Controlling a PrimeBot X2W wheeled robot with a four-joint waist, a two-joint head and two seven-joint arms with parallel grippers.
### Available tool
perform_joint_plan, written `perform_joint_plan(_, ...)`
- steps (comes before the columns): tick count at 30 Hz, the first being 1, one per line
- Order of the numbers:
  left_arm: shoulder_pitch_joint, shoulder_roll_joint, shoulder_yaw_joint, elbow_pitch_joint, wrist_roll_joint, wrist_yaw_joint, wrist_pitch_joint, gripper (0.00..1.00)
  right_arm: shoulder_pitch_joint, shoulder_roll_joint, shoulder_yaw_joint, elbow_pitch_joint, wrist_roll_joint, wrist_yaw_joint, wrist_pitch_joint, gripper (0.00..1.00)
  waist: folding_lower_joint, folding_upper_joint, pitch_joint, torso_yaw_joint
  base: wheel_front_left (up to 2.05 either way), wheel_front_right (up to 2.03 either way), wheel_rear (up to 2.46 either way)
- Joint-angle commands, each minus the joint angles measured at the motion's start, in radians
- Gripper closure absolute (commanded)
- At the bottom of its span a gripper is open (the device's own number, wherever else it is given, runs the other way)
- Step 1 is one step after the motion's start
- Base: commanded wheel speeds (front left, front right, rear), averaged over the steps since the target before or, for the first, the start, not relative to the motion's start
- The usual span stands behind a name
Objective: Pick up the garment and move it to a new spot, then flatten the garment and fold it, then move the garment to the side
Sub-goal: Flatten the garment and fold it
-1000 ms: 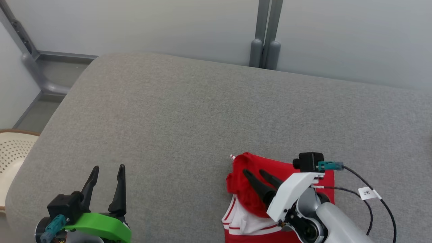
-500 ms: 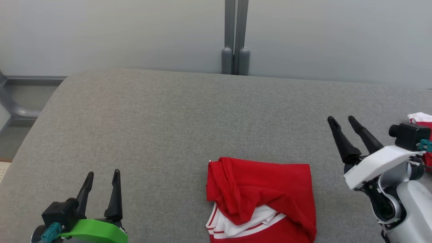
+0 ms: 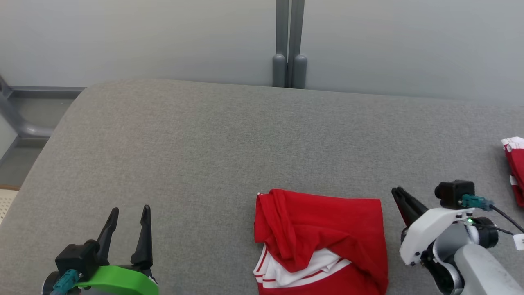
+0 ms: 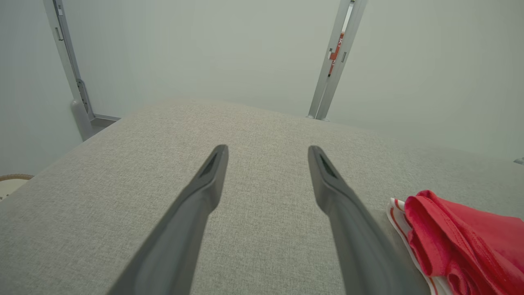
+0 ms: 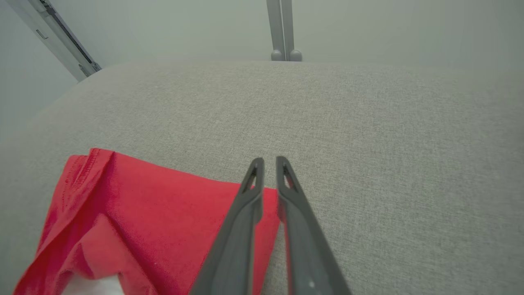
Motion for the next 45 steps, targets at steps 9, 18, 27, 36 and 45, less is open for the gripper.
perform_joint_plan(9, -0.019, 0.0, 0.002, 0.021, -0.001, -0.009, -0.007, 0.0, -0.022, 0.069, 0.218, 0.126, 0.061, 0.0, 0.031, 1.0, 0.0, 0.0, 0.005, 0.092, 0.0, 0.0, 0.0)
perform_joint_plan(18, -0.016, -0.003, 0.008, 0.03, -0.004, -0.007, -0.008, 0.0, -0.028, 0.12, 0.447, 0.176, 0.16, 0.0, 0.013, 1.0, 0.0, 0.0, 0.004, 0.108, 0.0, 0.0, 0.0)
perform_joint_plan(27, -0.005, 0.0, 0.018, 0.019, 0.001, -0.004, -0.008, 0.0, -0.075, 0.123, 0.575, 0.148, 0.277, 0.0, -0.105, 1.0, 0.0, 0.0, -0.006, 0.061, 0.0, 0.0, 0.0)
perform_joint_plan(36, 0.005, -0.005, 0.029, -0.007, 0.015, 0.005, -0.007, 0.0, -0.139, 0.01, 0.536, 0.081, 0.322, 0.0, -0.219, 1.0, 0.0, 0.0, -0.012, -0.018, 0.0, 0.0, 0.0)
perform_joint_plan(45, 0.029, -0.012, 0.068, -0.058, 0.031, 0.014, -0.007, 0.0, -0.144, -0.098, 0.305, -0.048, 0.212, 0.0, -0.292, 1.0, 0.0, 0.0, -0.018, -0.104, 0.0, 0.0, 0.0)
